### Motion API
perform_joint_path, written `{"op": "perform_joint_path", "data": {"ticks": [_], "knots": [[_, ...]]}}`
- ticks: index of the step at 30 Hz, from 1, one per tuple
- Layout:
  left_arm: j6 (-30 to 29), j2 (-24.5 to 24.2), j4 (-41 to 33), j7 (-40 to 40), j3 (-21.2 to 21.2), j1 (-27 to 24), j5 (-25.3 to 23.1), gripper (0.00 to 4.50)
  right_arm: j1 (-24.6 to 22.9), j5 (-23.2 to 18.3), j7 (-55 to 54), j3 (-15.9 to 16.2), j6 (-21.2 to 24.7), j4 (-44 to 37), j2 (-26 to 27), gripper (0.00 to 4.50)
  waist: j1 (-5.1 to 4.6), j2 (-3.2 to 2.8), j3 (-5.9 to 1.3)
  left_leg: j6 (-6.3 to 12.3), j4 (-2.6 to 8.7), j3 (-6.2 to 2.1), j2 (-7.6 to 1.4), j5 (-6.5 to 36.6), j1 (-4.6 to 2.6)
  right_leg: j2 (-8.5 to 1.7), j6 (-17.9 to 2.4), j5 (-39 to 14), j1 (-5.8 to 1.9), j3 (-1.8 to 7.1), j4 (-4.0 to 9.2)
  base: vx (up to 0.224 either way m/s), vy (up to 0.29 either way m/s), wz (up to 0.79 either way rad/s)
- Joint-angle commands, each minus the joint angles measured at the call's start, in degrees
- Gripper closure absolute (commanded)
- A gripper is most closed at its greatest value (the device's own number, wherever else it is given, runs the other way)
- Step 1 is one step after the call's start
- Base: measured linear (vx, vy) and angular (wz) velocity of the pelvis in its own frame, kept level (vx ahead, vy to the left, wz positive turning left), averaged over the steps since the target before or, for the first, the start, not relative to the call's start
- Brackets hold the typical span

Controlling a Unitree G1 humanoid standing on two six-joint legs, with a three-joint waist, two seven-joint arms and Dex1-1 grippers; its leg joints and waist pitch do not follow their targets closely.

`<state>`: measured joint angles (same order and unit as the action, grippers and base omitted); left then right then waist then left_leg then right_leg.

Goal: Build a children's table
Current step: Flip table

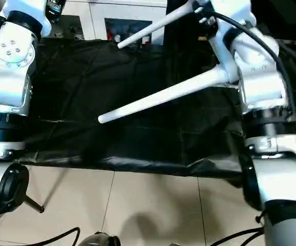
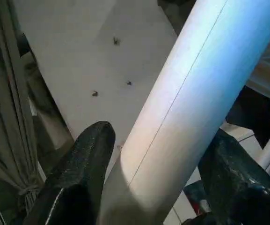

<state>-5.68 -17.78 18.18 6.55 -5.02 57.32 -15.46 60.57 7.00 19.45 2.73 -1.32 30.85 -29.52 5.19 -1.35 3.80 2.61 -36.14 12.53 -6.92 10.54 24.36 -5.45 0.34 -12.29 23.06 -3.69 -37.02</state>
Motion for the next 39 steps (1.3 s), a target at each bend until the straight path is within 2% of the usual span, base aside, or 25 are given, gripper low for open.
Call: {"op": "perform_joint_path", "data": {"ticks": [1,2,4,6,7,10,12,13,14,16,18,20,21,22,23,24,27,28,29,32,33,34,37,38,39], "knots": [[-2.37,2.39,-0.91,-2.07,-1.17,-0.19,3.41,1.85,2.03,0.84,0.92,2.12,-5.03,-0.17,0.76,0.93,-0.02,1.63,-4.73,3.76,3.70,-3.36,-6.21,6.83,-2.34,-5.05,-16.08,-1.33,-2.36,2.90,3.82,0.000,0.000,0.00],[-2.66,2.38,-1.03,-2.10,-1.26,-0.26,3.30,1.85,2.17,0.66,1.03,2.10,-5.69,-0.30,0.83,0.67,-0.10,1.51,-4.70,3.80,3.70,-3.39,-6.18,7.06,-2.35,-4.96,-16.07,-1.58,-2.33,2.91,3.91,0.000,0.000,0.00],[-3.52,2.46,-1.10,-2.25,-1.64,-0.28,3.29,1.85,2.46,-0.50,1.24,1.37,-7.45,-1.04,1.39,0.60,-0.13,1.51,-4.73,4.08,3.71,-3.42,-6.21,6.66,-2.35,-4.81,-16.08,-1.05,-2.38,2.89,3.81,0.000,0.000,0.00],[-4.50,2.44,-0.71,-2.96,-2.10,-0.22,3.19,1.85,2.22,-1.99,1.07,0.18,-12.25,-3.13,2.14,0.46,-0.10,1.57,-4.78,4.59,3.63,-3.37,-6.23,6.38,-2.32,-4.83,-16.02,0.01,-2.33,2.92,3.70,0.000,0.000,0.00],[-5.30,2.45,-0.62,-2.98,-2.29,-0.23,3.34,1.85,1.95,-2.86,1.64,-0.13,-13.54,-4.23,2.50,0.24,-0.07,1.57,-4.79,4.75,3.64,-3.39,-6.24,6.22,-2.33,-4.83,-16.01,0.20,-2.34,2.90,3.66,0.000,0.000,0.00],[-6.02,2.35,-0.56,-3.25,-2.44,-0.31,3.28,1.85,1.46,-3.94,2.32,-0.45,-15.13,-5.90,3.01,0.12,0.01,1.48,-4.81,5.45,3.62,-3.40,-6.30,5.87,-2.34,-4.77,-15.94,0.67,-2.33,2.86,3.58,0.000,0.000,0.00],[-7.29,2.23,-0.36,-3.37,-2.60,-0.41,3.24,1.85,0.22,-6.84,4.36,-0.87,-17.01,-9.39,4.20,0.07,0.03,1.58,-4.73,5.81,3.66,-3.42,-6.37,6.52,-2.29,-4.88,-15.80,0.21,-2.35,2.88,3.70,0.000,0.000,0.00],[-7.81,2.01,-0.21,-3.46,-2.62,-0.51,3.03,1.86,-1.18,-9.16,6.15,-0.72,-16.77,-12.19,5.06,0.03,0.05,1.40,-4.65,5.94,3.76,-3.53,-6.41,7.08,-2.24,-4.90,-15.35,-0.46,-2.37,2.92,3.75,0.000,0.000,0.00],[-8.29,1.95,0.13,-3.62,-2.87,-0.58,3.13,1.87,-3.98,-12.30,8.73,0.24,-14.15,-16.31,6.46,0.00,0.10,1.28,-4.61,6.05,3.91,-3.63,-6.59,7.40,-2.34,-4.87,-14.82,-0.56,-2.33,2.97,3.84,0.000,0.000,0.00],[-8.54,1.92,0.26,-3.72,-2.98,-0.62,3.20,1.87,-5.33,-13.75,9.94,0.74,-12.94,-18.12,7.14,0.00,0.03,1.22,-4.53,5.44,4.26,-3.86,-6.77,9.00,-2.46,-4.82,-14.42,-2.43,-2.22,2.92,4.03,0.000,0.000,0.00],[-8.92,1.86,0.53,-3.64,-2.83,-0.77,3.16,1.87,-10.95,-17.58,11.53,2.48,-7.54,-22.81,9.56,0.00,-0.05,0.87,-4.42,3.63,4.58,-3.91,-6.79,11.20,-2.67,-4.76,-14.38,-5.00,-2.04,2.99,4.40,0.000,0.000,0.00],[-9.31,1.89,0.75,-3.72,-2.66,-0.85,3.14,1.87,-17.20,-20.57,11.26,4.38,-3.66,-26.19,11.79,0.00,-0.08,0.43,-4.31,1.53,5.14,-4.15,-6.86,13.56,-2.81,-4.67,-13.26,-6.53,-2.00,3.17,4.65,0.000,0.000,0.00],[-9.31,1.89,0.75,-3.72,-2.66,-0.85,3.14,1.87,-17.20,-20.57,11.26,4.38,-3.66,-26.19,11.79,0.00,-0.12,0.44,-4.22,0.81,5.35,-4.22,-6.94,14.89,-2.91,-4.66,-12.91,-7.48,-1.80,3.17,4.81,0.000,0.000,0.00],[-9.43,1.86,1.05,-3.69,-2.56,-0.76,3.10,1.88,-19.74,-21.71,11.20,5.08,-2.12,-26.84,12.59,0.00,-0.36,0.66,-4.55,-0.61,5.35,-4.32,-6.78,15.80,-2.95,-4.64,-12.81,-7.70,-1.95,3.01,4.68,0.000,0.000,0.00],[-9.52,1.76,1.78,-3.71,-2.45,-0.49,3.06,1.89,-25.39,-23.30,10.16,5.55,0.77,-26.32,14.60,0.00,-0.28,0.42,-4.60,-0.62,5.27,-4.21,-6.68,15.14,-2.89,-4.75,-12.79,-6.65,-2.02,3.18,4.71,0.000,0.000,0.00],[-9.60,1.71,2.11,-3.74,-2.41,-0.33,3.08,1.89,-28.30,-23.92,9.57,5.45,2.22,-25.76,15.65,0.00,-0.41,0.55,-4.30,-1.02,5.49,-4.30,-6.57,16.20,-2.61,-4.86,-12.77,-7.24,-1.93,3.25,4.96,0.000,0.000,0.00],[-9.64,1.67,2.50,-3.84,-2.42,-0.16,3.13,1.90,-31.48,-23.17,8.94,5.30,4.18,-24.50,16.14,0.00,-0.30,0.47,-4.48,-1.81,5.46,-4.24,-6.58,15.85,-2.68,-4.93,-12.49,-7.65,-1.86,3.27,5.06,0.000,0.000,0.00],[-9.70,1.68,2.80,-3.88,-2.43,-0.06,3.19,1.90,-34.63,-23.49,8.36,4.38,6.09,-22.61,16.89,0.00,-0.38,0.47,-4.46,-2.06,5.43,-4.30,-6.53,16.07,-2.59,-4.99,-12.45,-8.00,-1.86,3.23,5.00,0.000,0.000,0.00],[-9.79,1.75,3.01,-3.96,-2.39,0.01,3.22,1.91,-36.90,-21.63,6.01,3.74,8.51,-20.66,16.82,0.00,-0.33,0.51,-4.35,-2.08,5.49,-4.23,-6.53,16.67,-2.68,-5.02,-12.23,-8.88,-1.70,3.29,5.26,0.000,0.000,0.00],[-9.94,1.88,3.09,-3.98,-2.34,0.01,3.27,1.92,-38.50,-20.89,4.13,2.79,10.39,-18.88,17.05,0.00,-0.34,0.57,-4.34,-2.51,5.47,-4.21,-6.43,16.62,-2.68,-5.12,-12.32,-9.89,-1.72,3.33,5.44,0.000,0.000,0.00],[-10.04,2.01,3.11,-4.03,-2.22,-0.05,3.26,1.92,-38.77,-22.19,1.24,0.53,12.40,-17.32,18.15,0.00,-0.37,0.56,-4.32,-2.60,5.42,-4.28,-6.42,16.74,-2.56,-5.24,-12.15,-10.58,-1.78,3.34,5.49,0.000,0.000,0.00],[-10.04,2.01,3.11,-4.03,-2.22,-0.05,3.26,1.92,-38.77,-22.19,1.24,0.53,12.40,-17.32,18.15,0.00,-0.40,0.53,-4.31,-2.61,5.46,-4.26,-6.44,16.93,-2.62,-5.26,-12.11,-10.99,-1.66,3.39,5.56,0.000,0.000,0.00],[-10.16,2.15,3.21,-4.03,-2.07,-0.10,3.27,1.92,-37.35,-24.24,-4.04,-3.18,15.35,-14.56,19.74,0.00,-0.50,0.53,-4.20,-3.27,5.57,-4.37,-6.52,17.85,-2.81,-5.17,-11.29,-12.96,-1.38,3.37,5.71,0.000,0.000,0.00],[-10.16,2.15,3.21,-4.03,-2.07,-0.10,3.27,1.92,-37.35,-24.24,-4.04,-3.18,15.35,-14.56,19.74,0.00,-0.60,0.52,-4.24,-3.62,5.63,-4.38,-6.45,18.13,-2.80,-5.09,-11.11,-13.16,-1.44,3.27,5.68,0.000,0.000,0.00],[-10.08,2.14,3.46,-4.00,-2.05,-0.05,3.32,1.92,-35.06,-26.18,-7.84,-6.09,16.94,-11.72,20.78,0.00,-0.51,0.49,-4.22,-3.96,5.63,-4.29,-6.55,18.13,-3.08,-5.14,-10.87,-12.95,-1.15,3.38,5.78,0.000,0.000,0.00]]}}
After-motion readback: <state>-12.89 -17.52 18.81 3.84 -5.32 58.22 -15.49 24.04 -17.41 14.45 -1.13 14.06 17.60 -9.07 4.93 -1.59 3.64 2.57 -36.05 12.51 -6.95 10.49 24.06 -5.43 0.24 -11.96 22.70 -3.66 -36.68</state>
